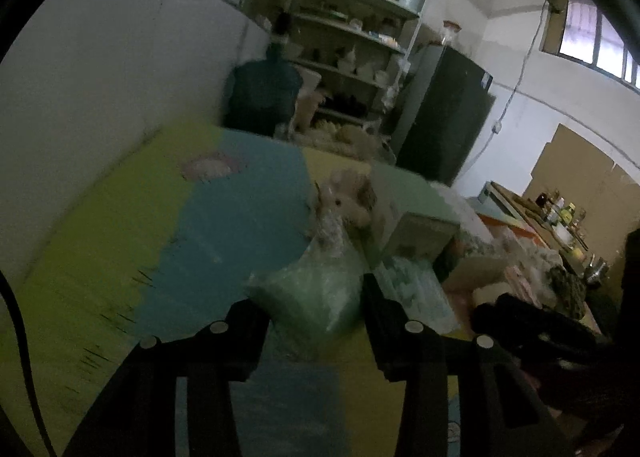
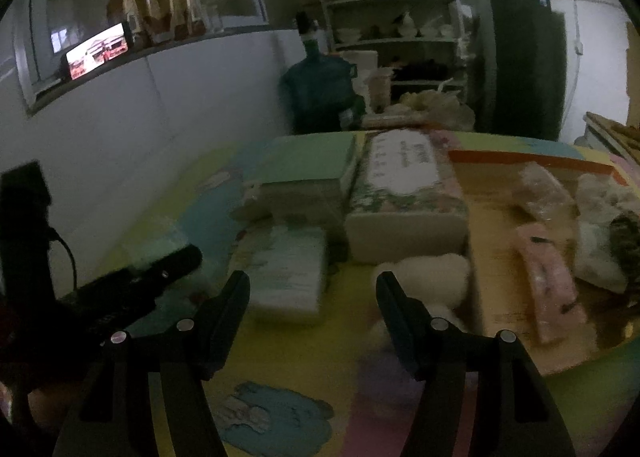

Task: Organize soft objects
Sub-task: 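Grasp the white 'Flower' tissue pack with the right tool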

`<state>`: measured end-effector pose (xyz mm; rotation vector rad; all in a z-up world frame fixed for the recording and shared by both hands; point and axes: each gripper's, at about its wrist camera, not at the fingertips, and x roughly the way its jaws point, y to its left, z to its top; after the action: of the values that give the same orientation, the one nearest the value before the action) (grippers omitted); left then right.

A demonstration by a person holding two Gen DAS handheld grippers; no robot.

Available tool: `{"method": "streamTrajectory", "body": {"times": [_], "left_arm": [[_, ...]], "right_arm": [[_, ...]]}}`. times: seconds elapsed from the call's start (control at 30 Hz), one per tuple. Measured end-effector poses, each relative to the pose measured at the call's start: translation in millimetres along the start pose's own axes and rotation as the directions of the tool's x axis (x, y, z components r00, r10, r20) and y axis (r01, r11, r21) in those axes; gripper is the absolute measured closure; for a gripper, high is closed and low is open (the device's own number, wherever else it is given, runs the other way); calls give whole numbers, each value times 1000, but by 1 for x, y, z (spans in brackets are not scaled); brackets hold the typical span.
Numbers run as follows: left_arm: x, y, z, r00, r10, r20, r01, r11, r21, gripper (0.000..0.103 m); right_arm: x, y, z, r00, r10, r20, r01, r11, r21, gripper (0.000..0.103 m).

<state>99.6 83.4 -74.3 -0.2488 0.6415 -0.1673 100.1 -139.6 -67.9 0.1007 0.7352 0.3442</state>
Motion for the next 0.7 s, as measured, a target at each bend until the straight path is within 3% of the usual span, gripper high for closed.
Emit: {"method": "streamTrajectory", "body": {"times": [0.27,0.4,0.7], "left_arm": [[-12,14,3,999,22,42,-22,1000,0,59],[-12,25,2,999,18,46,-17,1000,-18,59],[-12,34,-1,999,3,33,-2,1000,-24,59]], "right_arm": [[28,16,3,998,11,-60,-11,1000,1,36],[42,21,4,995,-35,-95,34,999,-12,29],[61,32,2,979,-156,-133,148,986,-71,28]]}}
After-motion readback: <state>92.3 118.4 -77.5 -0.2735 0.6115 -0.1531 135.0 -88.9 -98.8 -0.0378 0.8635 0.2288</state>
